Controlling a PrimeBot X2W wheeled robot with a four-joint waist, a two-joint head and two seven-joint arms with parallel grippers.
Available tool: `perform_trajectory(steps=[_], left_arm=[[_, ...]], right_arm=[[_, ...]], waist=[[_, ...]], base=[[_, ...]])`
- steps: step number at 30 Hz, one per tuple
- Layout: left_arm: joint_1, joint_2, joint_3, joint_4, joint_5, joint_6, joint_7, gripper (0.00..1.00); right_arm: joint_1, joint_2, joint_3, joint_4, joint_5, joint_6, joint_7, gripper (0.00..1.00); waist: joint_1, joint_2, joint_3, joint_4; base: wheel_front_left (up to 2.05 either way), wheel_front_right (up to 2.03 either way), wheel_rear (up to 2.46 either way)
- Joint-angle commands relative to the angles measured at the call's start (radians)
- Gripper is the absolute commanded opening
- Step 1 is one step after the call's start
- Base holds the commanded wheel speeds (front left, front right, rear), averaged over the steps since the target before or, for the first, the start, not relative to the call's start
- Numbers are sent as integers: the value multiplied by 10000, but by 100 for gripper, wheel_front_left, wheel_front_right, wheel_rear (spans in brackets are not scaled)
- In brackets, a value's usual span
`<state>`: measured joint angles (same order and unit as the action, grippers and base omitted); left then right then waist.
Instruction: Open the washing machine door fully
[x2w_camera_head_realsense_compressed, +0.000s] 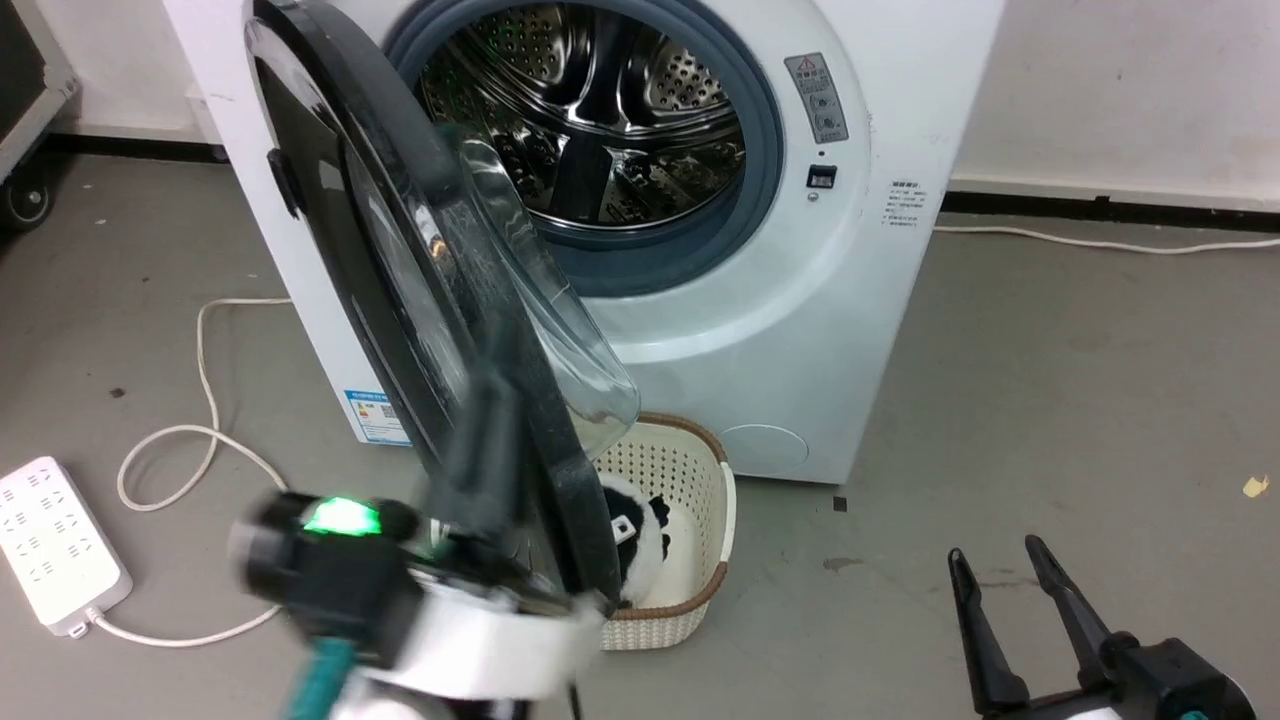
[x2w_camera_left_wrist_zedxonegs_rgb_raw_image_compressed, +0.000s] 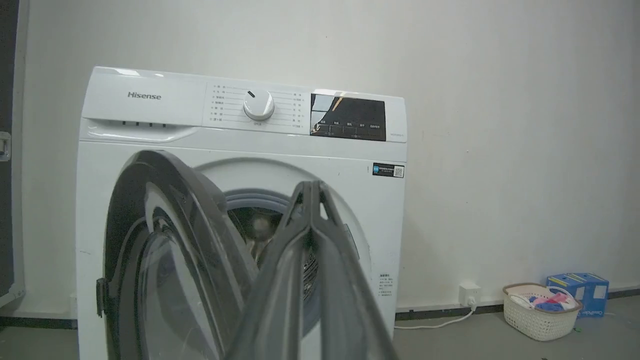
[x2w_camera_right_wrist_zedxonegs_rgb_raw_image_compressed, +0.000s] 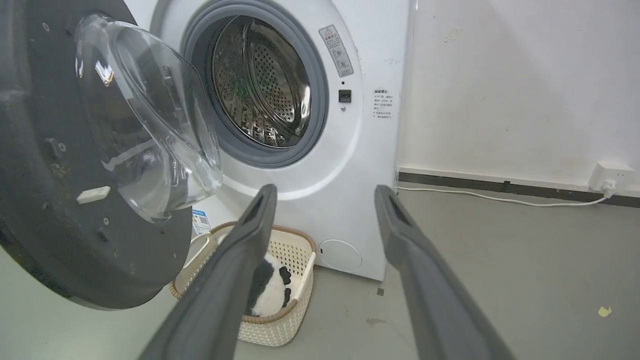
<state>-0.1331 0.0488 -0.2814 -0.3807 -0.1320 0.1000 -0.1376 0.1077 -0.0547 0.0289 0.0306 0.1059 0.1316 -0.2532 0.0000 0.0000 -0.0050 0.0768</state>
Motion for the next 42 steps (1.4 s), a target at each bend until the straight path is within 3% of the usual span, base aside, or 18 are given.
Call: perform_trajectory(steps=[1,10,24,29,30,35,42], left_arm=[[221,23,-248,188,44,-53,96,0],[696,17,-1836,2125,-450,-110,912,0],[739,237,-1261,4652,-884,340,845,0],[1000,436,-1039,4864,-1006,443,648,0],[1200,604,-882,4820,-1076,530,640,0],[1390,926,-382,4662,-1293,728,603,0],[1216,1835,723,4604,-1670,863,733,0]], right_arm=[[-200,45,53,60,9,-9,-74,100],[-363,45,-1,118,-104,-9,-83,100],[-262,45,182,142,-92,-9,-85,100],[-41,45,363,162,-565,-9,-85,100],[96,45,363,182,-573,-9,-85,100],[185,45,409,204,-874,-9,-85,100],[220,45,637,300,-910,-9,-85,100]], waist=[[0,0,38,-36],[0,0,172,-188],[0,0,154,144],[0,0,-80,773],[0,0,-184,1323],[0,0,-309,2322],[0,0,-276,3346]], base=[[0,0,0],[0,0,0],[0,0,0],[0,0,0],[0,0,0],[0,0,0],[0,0,0]])
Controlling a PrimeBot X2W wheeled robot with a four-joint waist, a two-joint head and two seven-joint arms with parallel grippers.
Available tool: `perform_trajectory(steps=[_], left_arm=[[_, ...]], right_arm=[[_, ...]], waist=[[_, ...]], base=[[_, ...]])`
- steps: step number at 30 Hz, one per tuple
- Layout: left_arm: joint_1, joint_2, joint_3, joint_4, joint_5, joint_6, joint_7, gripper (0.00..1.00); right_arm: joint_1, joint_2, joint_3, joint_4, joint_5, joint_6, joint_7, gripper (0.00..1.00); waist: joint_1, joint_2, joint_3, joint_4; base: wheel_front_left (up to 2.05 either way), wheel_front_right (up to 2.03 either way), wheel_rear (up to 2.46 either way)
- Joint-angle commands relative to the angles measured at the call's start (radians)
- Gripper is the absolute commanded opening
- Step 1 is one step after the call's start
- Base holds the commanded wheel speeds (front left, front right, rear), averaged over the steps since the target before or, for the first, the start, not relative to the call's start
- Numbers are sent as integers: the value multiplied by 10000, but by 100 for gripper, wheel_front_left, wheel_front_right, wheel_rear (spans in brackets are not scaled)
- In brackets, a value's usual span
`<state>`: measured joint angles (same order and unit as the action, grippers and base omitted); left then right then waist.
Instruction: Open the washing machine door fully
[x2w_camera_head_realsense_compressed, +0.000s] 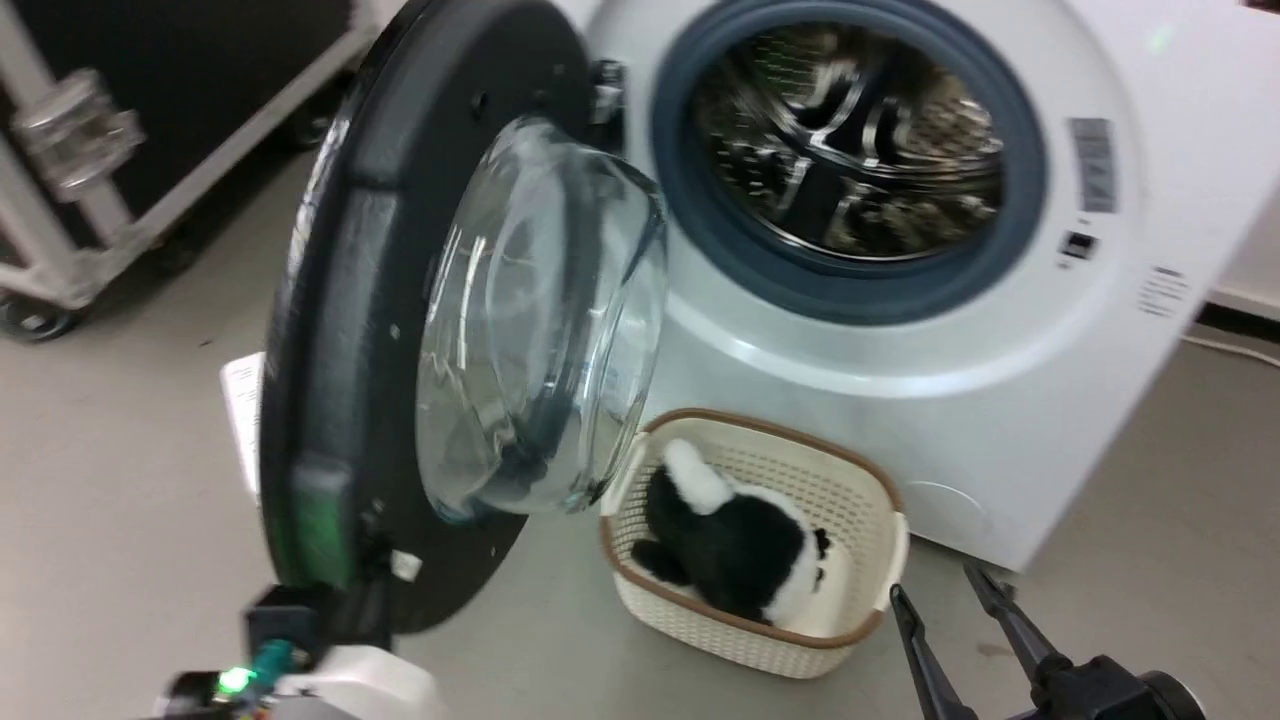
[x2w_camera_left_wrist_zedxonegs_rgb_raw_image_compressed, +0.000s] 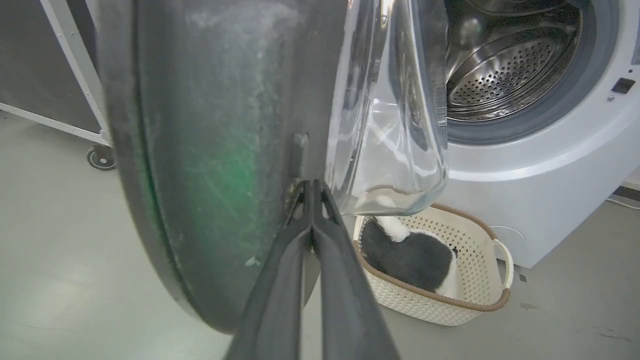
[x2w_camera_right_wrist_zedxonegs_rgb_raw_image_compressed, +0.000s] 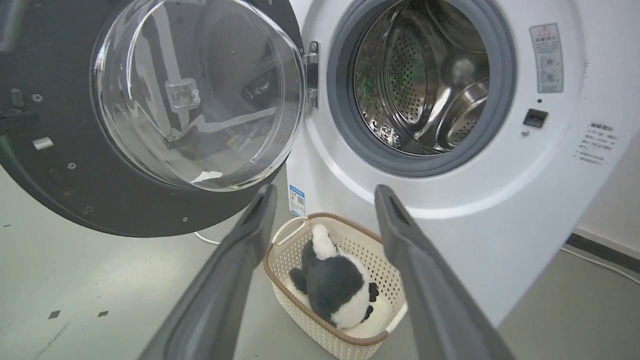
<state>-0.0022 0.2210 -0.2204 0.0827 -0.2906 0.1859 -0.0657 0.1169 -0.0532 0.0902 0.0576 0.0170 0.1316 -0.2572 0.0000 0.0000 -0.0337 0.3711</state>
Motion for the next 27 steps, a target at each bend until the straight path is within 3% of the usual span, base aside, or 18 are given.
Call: perform_trajectory(steps=[1,7,14,22,27], left_arm=[[-200,243,230,-14,-146,-42,59,0],[-982,909,795,307,-516,-348,372,0],[-2053,1378,1377,1244,-1010,-651,386,0],[-3938,2331,2359,3847,-1485,-899,-204,0],[-4487,2597,2700,5079,-1649,-955,-818,0]], right_arm=[[131,30,61,45,-34,-9,-45,100],[-65,30,294,13,-261,-9,-45,100],[-464,30,222,-144,-721,-9,80,100],[-827,-237,-13,-468,-784,-9,319,100],[-1075,-500,-34,-598,-727,-9,450,100]], waist=[[0,0,59,503],[0,0,735,687],[0,0,1822,435],[0,0,2740,59],[0,0,2818,-68]], base=[[0,0,0],[0,0,0],[0,0,0],[0,0,0],[0,0,0]])
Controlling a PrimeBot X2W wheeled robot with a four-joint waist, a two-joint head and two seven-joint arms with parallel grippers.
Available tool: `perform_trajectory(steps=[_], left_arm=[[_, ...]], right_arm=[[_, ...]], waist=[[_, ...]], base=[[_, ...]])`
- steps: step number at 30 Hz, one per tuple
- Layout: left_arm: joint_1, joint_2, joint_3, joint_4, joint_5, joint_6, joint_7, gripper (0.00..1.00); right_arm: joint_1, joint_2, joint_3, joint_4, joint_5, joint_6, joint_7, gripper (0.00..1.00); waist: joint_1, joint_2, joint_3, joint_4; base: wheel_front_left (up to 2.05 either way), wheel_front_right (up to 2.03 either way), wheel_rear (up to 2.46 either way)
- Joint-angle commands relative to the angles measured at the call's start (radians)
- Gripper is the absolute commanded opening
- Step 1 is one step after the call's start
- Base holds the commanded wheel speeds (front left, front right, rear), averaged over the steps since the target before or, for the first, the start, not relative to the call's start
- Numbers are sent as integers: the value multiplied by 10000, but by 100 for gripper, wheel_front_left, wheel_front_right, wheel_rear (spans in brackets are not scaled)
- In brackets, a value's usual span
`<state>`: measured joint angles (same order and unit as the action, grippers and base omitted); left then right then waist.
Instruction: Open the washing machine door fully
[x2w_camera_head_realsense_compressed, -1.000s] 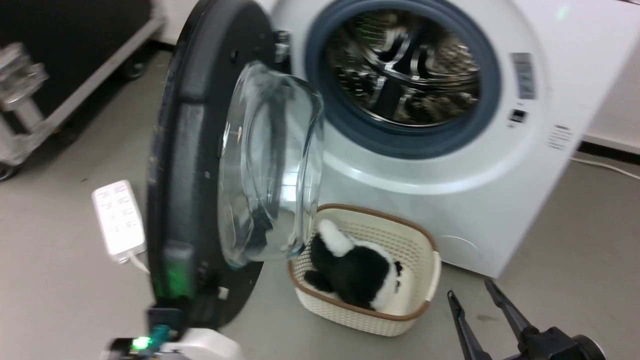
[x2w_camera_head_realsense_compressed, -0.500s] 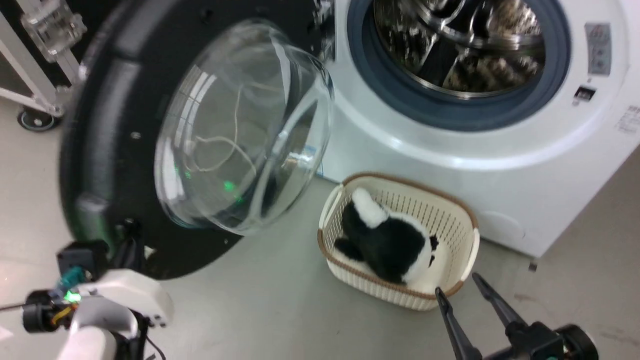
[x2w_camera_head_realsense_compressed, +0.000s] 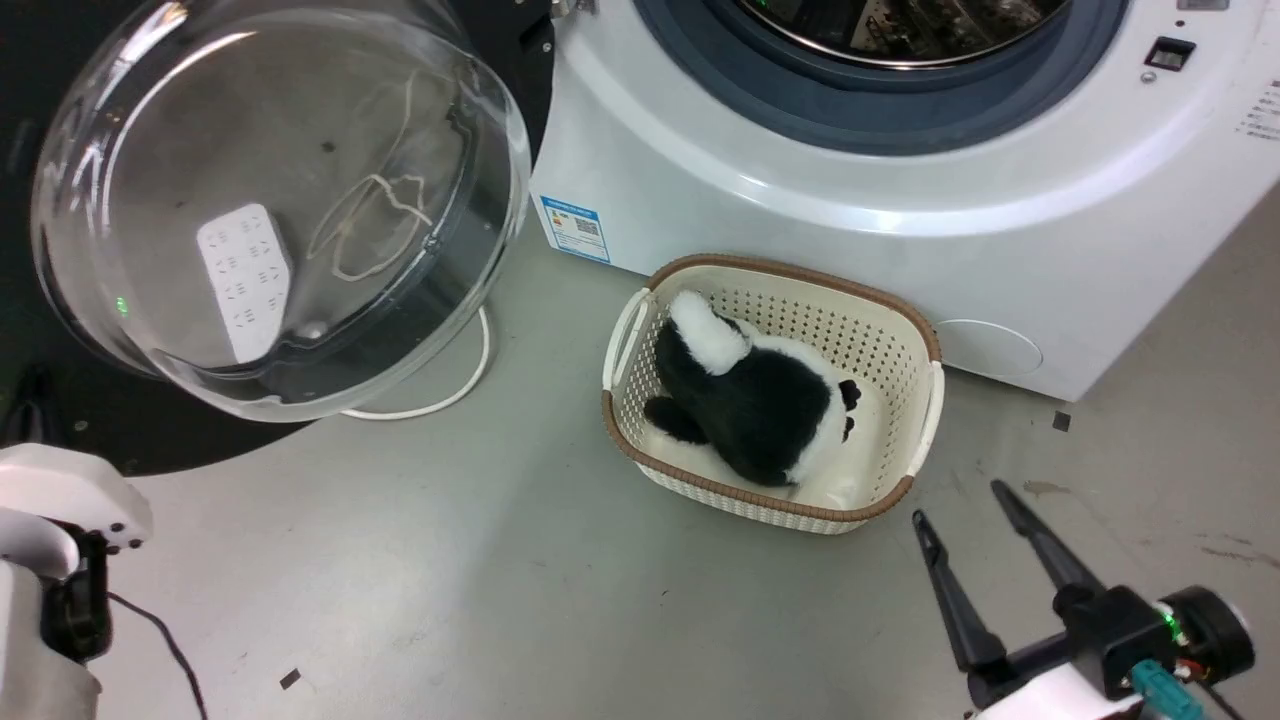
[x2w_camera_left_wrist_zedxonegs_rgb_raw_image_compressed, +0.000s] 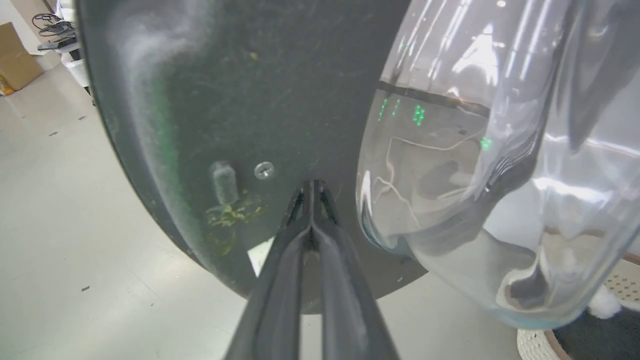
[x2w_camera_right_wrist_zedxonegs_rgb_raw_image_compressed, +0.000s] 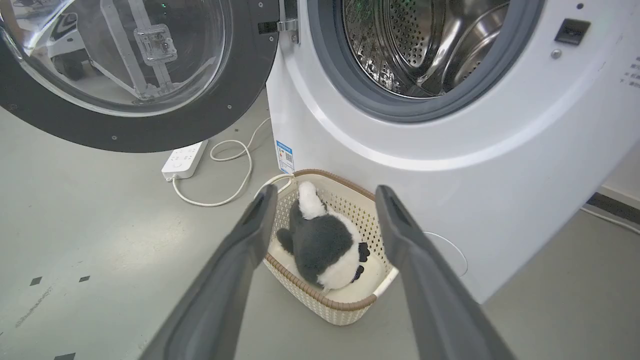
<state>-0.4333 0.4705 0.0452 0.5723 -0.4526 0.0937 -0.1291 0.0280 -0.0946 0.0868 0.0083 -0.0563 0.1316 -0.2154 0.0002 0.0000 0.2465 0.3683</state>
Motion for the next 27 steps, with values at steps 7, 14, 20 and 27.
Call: perform_trajectory(steps=[7,14,20,27], left_arm=[[-301,102,-397,665,399,-307,-920,0],[410,-623,-947,-893,839,-631,-1303,0],[1972,-1591,-965,-3580,1051,-559,-1322,0],[3743,-2437,-1156,-5262,1397,-231,-1324,0]], right_arm=[[-214,-69,-75,-21,374,-9,43,100],[-102,246,-1021,145,685,-9,-336,100],[-22,392,-1708,103,472,-9,-449,100],[233,439,-1499,-289,455,-9,-460,100]], waist=[[-2,0,-290,-111],[-2,0,-1241,-333],[-2,0,-2017,-908],[-2,0,-2564,-2128]], base=[[0,0,0],[0,0,0],[0,0,0],[0,0,0]])
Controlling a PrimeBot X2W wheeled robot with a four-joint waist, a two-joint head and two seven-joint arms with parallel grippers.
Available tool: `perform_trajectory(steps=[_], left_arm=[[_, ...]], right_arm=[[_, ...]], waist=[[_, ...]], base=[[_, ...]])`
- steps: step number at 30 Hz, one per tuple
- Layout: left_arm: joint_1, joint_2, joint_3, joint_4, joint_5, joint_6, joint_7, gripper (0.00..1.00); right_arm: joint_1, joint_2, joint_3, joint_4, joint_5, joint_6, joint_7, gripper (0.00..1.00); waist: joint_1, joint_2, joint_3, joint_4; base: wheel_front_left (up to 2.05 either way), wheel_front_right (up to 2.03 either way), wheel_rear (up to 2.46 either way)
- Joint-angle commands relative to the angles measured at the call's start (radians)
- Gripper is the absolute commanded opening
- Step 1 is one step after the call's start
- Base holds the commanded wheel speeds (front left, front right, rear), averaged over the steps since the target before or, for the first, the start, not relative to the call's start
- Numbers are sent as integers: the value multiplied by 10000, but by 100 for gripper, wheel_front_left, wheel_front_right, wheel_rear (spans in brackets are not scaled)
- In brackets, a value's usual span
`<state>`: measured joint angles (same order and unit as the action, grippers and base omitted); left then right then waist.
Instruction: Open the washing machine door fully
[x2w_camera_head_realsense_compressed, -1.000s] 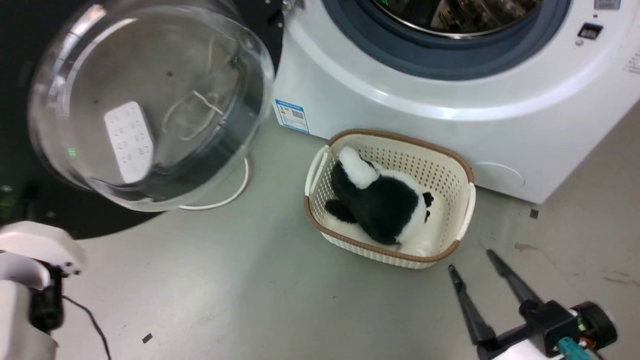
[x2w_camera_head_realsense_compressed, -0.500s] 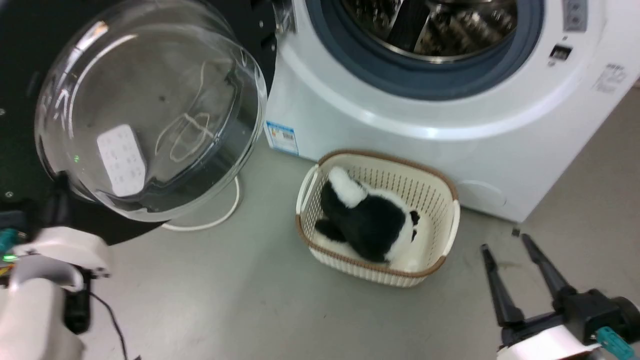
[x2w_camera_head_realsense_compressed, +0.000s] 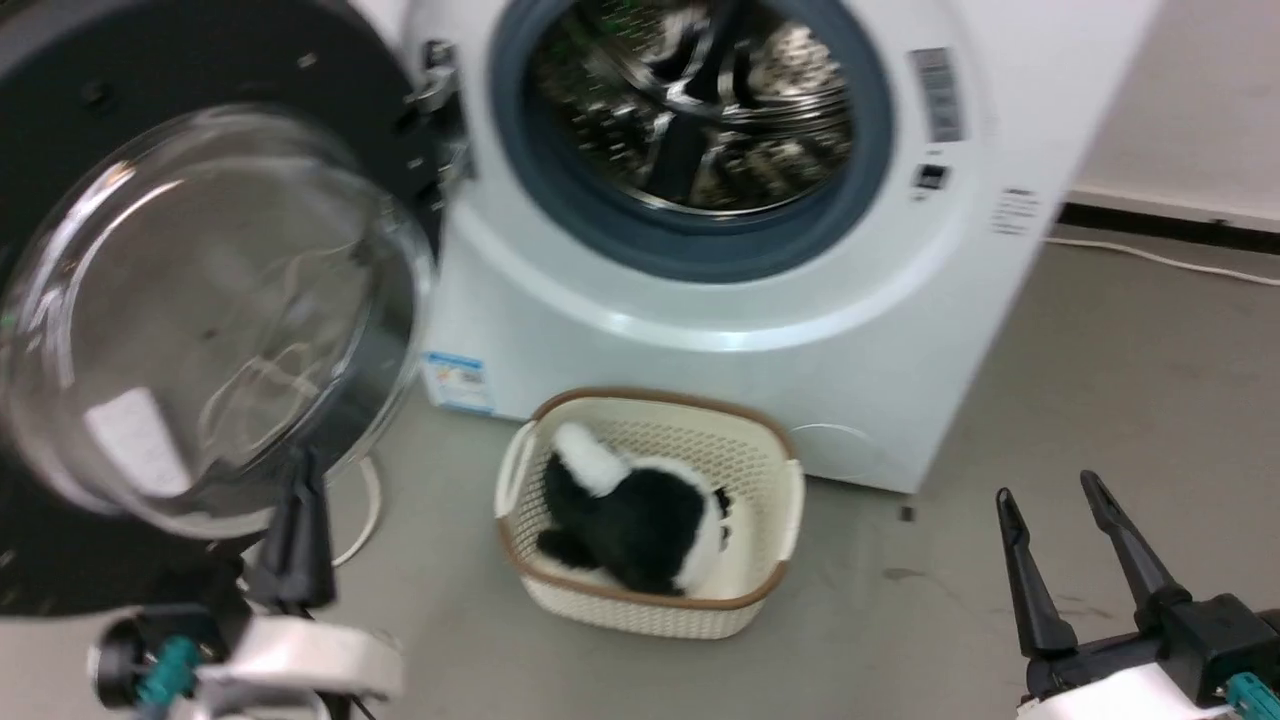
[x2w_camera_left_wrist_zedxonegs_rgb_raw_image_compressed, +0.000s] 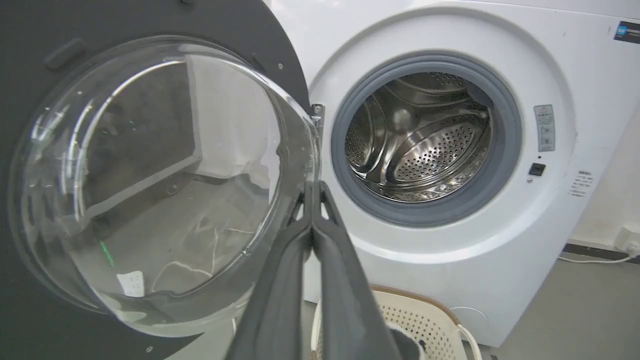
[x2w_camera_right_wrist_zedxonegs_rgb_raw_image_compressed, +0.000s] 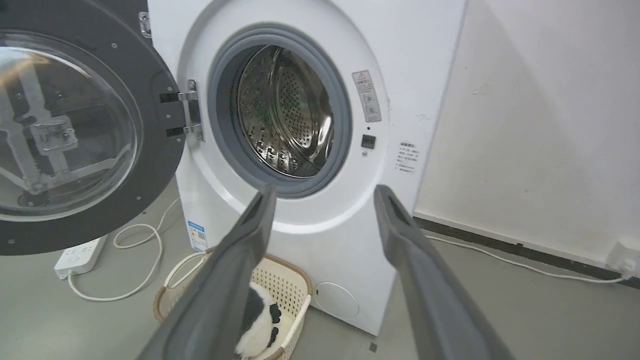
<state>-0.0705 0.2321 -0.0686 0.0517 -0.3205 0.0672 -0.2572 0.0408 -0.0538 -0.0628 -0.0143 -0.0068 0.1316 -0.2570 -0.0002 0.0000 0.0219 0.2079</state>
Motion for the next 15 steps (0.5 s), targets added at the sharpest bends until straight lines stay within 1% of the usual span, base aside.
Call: perform_trajectory(steps=[1,2,3,7,15], left_arm=[[296,-163,-77,-197,174,44,-44,27],[463,-233,-177,-296,287,-5,-44,82],[611,-281,-249,-357,419,-13,-44,100],[1054,-573,-373,-501,822,117,-44,100],[1684,-843,-776,-254,1375,223,-45,100]], right_arm=[[157,31,-16,-126,-18,-9,-44,100],[208,32,-21,-174,9,-9,-45,100],[259,32,-25,-220,41,-9,-45,100],[446,33,-13,-272,54,-9,-46,100],[626,34,-1,-136,228,-9,-46,100]], waist=[[2,0,-360,-658],[2,0,-396,-793],[2,0,-411,-908],[2,0,-441,-1278],[2,0,-385,-1727]], base=[[0,0,0],[0,0,0],[0,0,0],[0,0,0],[0,0,0]])
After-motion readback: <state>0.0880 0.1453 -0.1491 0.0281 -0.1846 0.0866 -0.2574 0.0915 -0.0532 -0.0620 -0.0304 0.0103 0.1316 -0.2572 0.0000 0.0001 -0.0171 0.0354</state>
